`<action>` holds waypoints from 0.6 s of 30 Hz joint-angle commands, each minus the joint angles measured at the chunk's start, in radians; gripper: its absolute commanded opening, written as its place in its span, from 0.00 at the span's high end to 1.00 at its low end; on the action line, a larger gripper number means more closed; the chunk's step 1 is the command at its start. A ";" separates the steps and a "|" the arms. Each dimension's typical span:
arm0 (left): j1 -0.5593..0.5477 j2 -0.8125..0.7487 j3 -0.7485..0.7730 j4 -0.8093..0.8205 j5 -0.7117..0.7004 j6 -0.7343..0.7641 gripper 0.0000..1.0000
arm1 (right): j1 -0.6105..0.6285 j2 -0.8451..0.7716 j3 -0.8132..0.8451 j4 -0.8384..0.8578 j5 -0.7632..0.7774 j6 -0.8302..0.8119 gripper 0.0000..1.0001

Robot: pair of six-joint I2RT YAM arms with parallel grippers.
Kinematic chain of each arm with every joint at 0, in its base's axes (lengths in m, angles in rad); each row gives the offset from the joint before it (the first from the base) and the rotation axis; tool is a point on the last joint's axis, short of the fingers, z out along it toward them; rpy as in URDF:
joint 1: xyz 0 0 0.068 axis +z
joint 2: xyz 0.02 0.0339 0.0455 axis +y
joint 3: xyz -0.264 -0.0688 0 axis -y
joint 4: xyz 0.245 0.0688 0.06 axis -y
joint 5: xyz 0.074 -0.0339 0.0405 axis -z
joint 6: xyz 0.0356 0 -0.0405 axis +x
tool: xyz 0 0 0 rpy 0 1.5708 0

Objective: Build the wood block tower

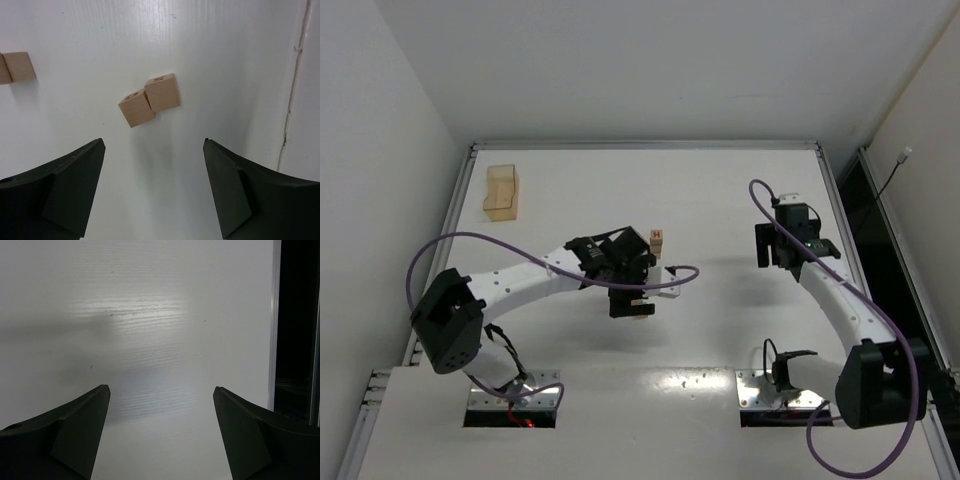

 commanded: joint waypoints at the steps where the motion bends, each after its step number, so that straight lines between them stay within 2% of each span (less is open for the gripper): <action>1: -0.014 -0.054 -0.064 0.021 0.081 0.251 0.22 | -0.011 0.012 0.045 0.012 -0.015 0.015 0.19; 5: -0.014 -0.054 -0.084 0.021 0.100 0.483 0.22 | -0.020 0.021 0.045 0.012 -0.026 0.015 0.20; 7: -0.014 -0.054 -0.093 0.021 0.100 0.550 0.22 | -0.020 0.021 0.045 0.012 -0.026 0.015 0.20; 11: 0.048 -0.044 -0.093 0.075 0.190 0.775 0.22 | -0.029 0.021 0.045 0.012 -0.035 0.015 0.20; 13: 0.067 -0.026 -0.075 0.092 0.230 0.808 0.22 | -0.038 0.021 0.045 0.012 -0.035 0.015 0.20; 18: 0.099 0.118 0.028 -0.015 0.261 0.975 0.33 | -0.048 0.021 0.045 0.012 -0.046 0.015 0.20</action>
